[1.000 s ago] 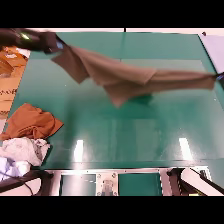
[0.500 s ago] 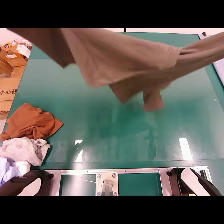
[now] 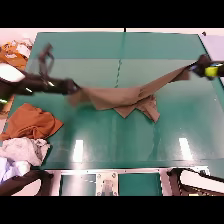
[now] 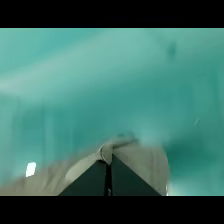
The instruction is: Fold the shirts.
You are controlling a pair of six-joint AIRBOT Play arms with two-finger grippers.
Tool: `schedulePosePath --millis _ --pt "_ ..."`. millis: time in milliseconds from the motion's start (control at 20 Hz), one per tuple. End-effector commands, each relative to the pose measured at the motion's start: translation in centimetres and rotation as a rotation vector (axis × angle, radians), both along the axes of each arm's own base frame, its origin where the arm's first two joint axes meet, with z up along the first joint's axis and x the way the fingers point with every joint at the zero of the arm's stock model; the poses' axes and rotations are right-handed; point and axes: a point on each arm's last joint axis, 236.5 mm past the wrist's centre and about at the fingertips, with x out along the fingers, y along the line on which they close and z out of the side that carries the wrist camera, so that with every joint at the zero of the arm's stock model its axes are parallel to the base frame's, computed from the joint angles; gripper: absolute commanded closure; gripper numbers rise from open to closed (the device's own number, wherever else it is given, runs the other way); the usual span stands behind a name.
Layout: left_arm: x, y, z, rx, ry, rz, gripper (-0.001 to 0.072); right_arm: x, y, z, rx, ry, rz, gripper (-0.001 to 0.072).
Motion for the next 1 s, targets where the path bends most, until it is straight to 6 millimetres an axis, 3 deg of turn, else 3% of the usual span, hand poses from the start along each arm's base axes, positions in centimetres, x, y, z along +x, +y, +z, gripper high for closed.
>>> schedulePosePath --millis 0,100,150,200,250,350,400,450,550,650,800,950 --pt "0.9 1.1 -10.6 0.063 0.12 0.125 0.0679 1.8 3.7 -10.2 0.052 0.179 0.061 0.0699" --pt "3.1 1.6 -10.9 0.079 0.086 0.159 0.0679 1.9 3.4 -12.0 0.062 0.213 0.054 0.0697" --pt "4.2 1.6 -10.3 0.088 0.052 0.147 0.0679 1.9 2.6 -11.9 0.068 0.214 0.035 0.062" --pt "5.4 1.5 -9.4 0.095 0.019 0.137 0.0679 1.7 1.6 -11.4 0.084 0.22 0.01 0.0448" --pt "6.5 1.5 -8.4 0.103 -0.012 0.133 0.0678 1.3 0.4 -10.6 0.107 0.233 -0.009 0.0401" --pt "7.8 1.5 -6.9 0.111 -0.054 0.123 0.0676 -0.5 -1.8 -8.9 0.142 0.257 -0.027 0.0416" --pt "8.0 1.4 -6.4 0.119 -0.065 0.107 0.0426 -1.7 -2.5 -8.2 0.159 0.274 -0.029 0.0462" --pt "8.1 1.5 -6.2 0.131 -0.067 0.095 0.014 -2.9 -2.8 -7.8 0.169 0.291 -0.024 0.0462" --pt "8.1 2.1 -5.9 0.191 -0.08 0.063 0.0158 -5.0 -2.0 -7.8 0.179 0.313 -0.02 0.0462" --pt "8.6 3.3 -5.7 0.261 -0.095 0.057 0.0159 -7.8 1.9 -9.2 0.197 0.37 0.033 0.0459" --pt "8.5 3.8 -5.0 0.31 -0.098 0.029 0.0159 -13.0 10.9 -13.4 0.223 0.471 0.157 0.0397" --pt "8.0 3.3 -3.4 0.301 -0.084 -0.012 0.0159 -15.6 18.3 -17.8 0.214 0.496 0.218 0.0396"
